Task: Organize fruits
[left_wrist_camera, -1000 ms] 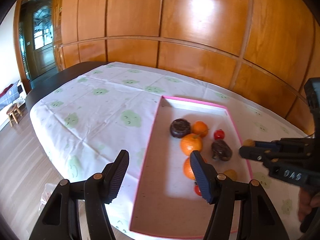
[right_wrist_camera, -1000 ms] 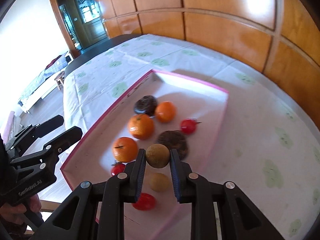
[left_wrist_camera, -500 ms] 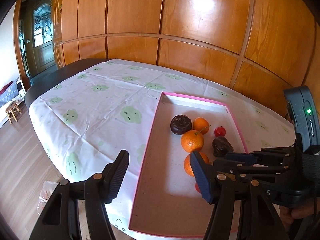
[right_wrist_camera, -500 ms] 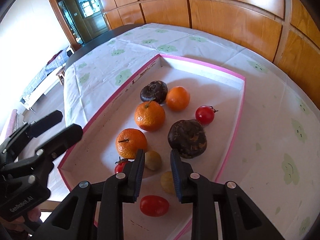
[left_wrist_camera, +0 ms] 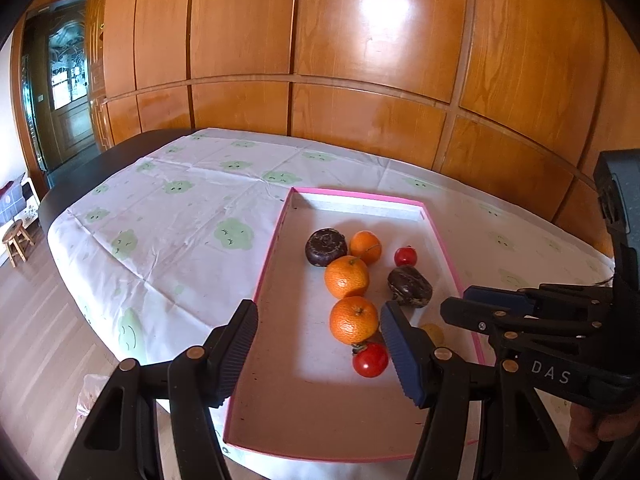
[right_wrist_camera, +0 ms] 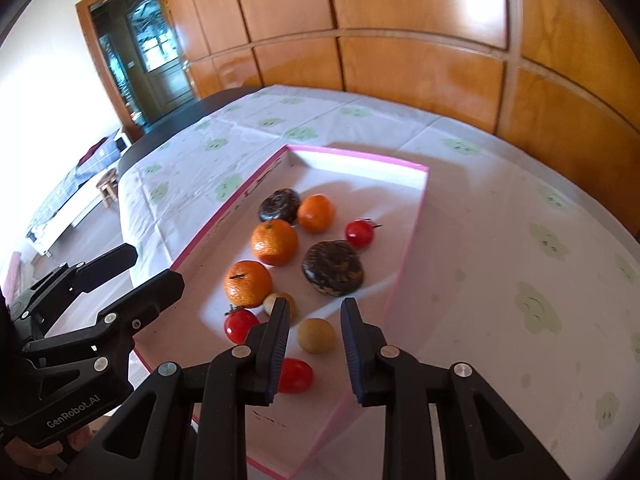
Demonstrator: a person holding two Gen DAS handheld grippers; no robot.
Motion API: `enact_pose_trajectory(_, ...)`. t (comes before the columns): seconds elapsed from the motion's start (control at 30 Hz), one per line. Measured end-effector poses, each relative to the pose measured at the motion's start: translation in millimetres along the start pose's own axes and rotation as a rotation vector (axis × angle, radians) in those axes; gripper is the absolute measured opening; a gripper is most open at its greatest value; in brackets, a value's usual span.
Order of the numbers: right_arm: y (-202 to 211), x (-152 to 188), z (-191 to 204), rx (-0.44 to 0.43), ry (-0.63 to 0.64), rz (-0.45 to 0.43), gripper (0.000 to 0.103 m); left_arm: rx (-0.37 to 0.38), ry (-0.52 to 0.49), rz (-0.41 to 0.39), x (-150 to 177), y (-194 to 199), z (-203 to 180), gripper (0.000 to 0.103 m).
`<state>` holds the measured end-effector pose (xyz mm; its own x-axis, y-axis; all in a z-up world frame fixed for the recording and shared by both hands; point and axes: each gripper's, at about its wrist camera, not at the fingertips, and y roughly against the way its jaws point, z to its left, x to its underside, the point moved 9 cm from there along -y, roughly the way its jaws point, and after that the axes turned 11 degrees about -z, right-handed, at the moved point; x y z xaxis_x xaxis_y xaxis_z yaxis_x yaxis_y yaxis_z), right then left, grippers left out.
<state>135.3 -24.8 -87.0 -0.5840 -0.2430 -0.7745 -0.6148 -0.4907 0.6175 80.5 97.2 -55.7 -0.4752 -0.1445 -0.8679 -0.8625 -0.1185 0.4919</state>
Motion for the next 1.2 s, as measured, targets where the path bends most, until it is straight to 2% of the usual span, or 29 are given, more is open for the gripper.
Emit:
enact_pose_trajectory(0.27,30.7,13.9,-21.5,0.142,-0.047,-0.075,0.032,0.036,-0.035,-0.015,4.1,11.1,-21.5,0.069)
enact_pose_trajectory(0.43,42.2,30.3,-32.6,0.223,-0.064,-0.088,0.033,0.066,-0.054,-0.023,10.6,17.8,-36.6,0.079)
enact_pose_trajectory(0.8,46.8,41.9,-30.2,0.271,-0.041,-0.098,0.034,0.071,-0.068,-0.032,20.7,24.4,-43.2,0.094)
enact_pose_trajectory(1.2,49.8,41.9,-28.6,0.280,-0.038,-0.106,0.034,0.051,-0.059,-0.047,20.1,26.8,-37.5,0.101)
